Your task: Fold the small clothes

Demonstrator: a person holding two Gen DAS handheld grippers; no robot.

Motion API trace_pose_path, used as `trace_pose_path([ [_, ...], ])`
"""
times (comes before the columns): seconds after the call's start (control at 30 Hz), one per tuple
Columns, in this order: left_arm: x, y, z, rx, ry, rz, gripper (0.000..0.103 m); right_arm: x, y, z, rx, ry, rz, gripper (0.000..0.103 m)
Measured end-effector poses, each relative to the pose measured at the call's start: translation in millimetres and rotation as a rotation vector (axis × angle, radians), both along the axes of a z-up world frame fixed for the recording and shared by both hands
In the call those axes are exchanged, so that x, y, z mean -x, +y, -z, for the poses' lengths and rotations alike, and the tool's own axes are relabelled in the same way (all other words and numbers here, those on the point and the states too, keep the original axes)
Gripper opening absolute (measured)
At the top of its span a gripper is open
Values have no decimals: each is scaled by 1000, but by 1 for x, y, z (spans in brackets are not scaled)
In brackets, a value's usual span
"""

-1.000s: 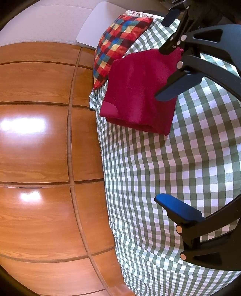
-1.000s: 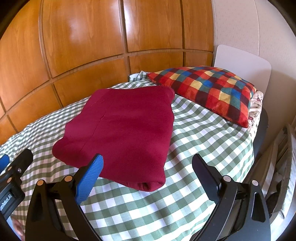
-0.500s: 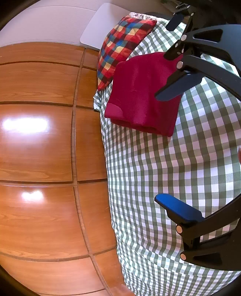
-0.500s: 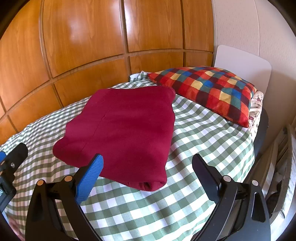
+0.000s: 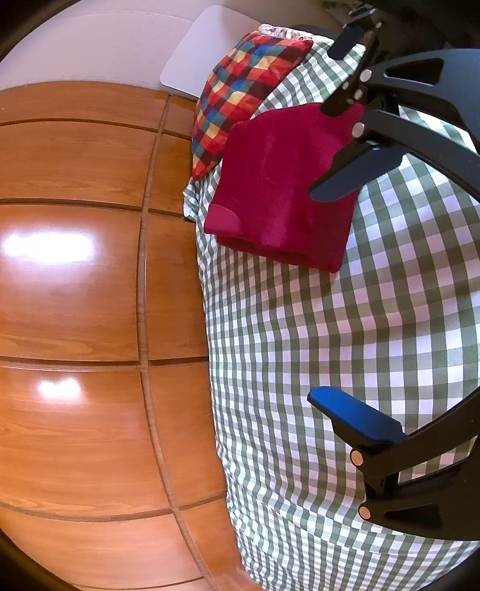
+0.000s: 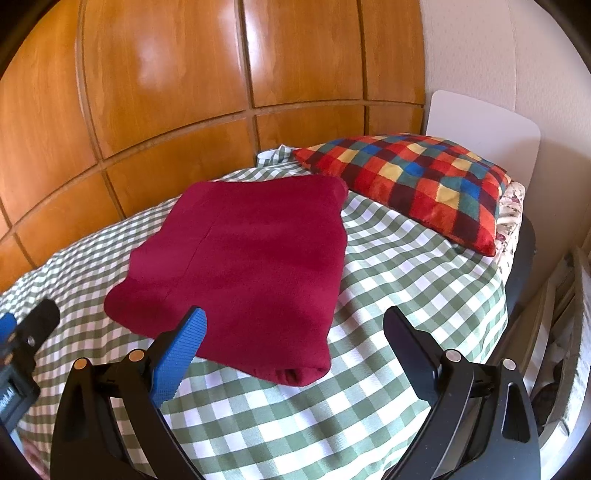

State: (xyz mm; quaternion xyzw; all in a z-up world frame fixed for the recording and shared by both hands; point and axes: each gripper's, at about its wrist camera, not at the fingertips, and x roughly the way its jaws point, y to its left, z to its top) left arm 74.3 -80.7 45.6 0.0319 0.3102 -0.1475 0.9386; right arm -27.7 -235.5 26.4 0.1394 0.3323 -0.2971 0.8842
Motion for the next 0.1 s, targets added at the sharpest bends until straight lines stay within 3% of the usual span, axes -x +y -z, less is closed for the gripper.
trace_pose_path([
  [0.1,0,1,1,4,2,3,100,-1,-1,-3,5,-7,8,95],
])
